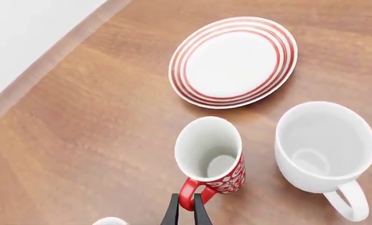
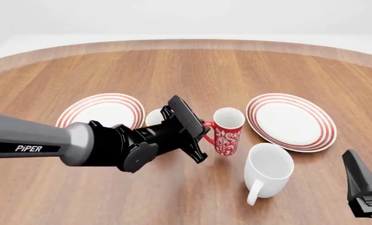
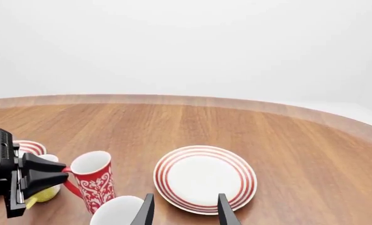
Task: Put the red mug on the left plate.
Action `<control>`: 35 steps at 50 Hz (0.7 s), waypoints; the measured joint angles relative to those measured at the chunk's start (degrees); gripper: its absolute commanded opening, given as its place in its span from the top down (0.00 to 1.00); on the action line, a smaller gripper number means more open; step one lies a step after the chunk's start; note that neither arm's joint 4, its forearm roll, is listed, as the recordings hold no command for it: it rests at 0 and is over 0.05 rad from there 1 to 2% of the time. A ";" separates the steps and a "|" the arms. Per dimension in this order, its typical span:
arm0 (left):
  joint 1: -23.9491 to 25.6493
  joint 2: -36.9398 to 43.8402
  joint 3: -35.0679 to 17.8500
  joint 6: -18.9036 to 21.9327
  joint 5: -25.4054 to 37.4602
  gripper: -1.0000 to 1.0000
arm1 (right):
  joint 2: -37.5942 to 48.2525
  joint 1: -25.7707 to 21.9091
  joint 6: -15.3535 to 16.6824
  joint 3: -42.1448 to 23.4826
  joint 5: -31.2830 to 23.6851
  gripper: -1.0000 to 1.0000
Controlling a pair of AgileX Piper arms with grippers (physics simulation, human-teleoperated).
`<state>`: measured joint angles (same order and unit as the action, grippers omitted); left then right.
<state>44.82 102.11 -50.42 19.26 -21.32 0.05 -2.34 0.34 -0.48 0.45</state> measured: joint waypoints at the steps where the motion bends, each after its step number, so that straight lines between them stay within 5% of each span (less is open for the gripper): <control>1: -0.01 -0.11 0.01 -0.01 0.04 1.00 | 0.00 0.00 0.00 0.00 0.00 0.00; 35: 0.01 -6.76 1.55 -1.53 1.16 1.00 | 0.01 -0.37 0.40 -0.22 -0.26 0.00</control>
<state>44.83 95.35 -48.87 17.73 -20.16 0.06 -2.72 0.75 -0.70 0.19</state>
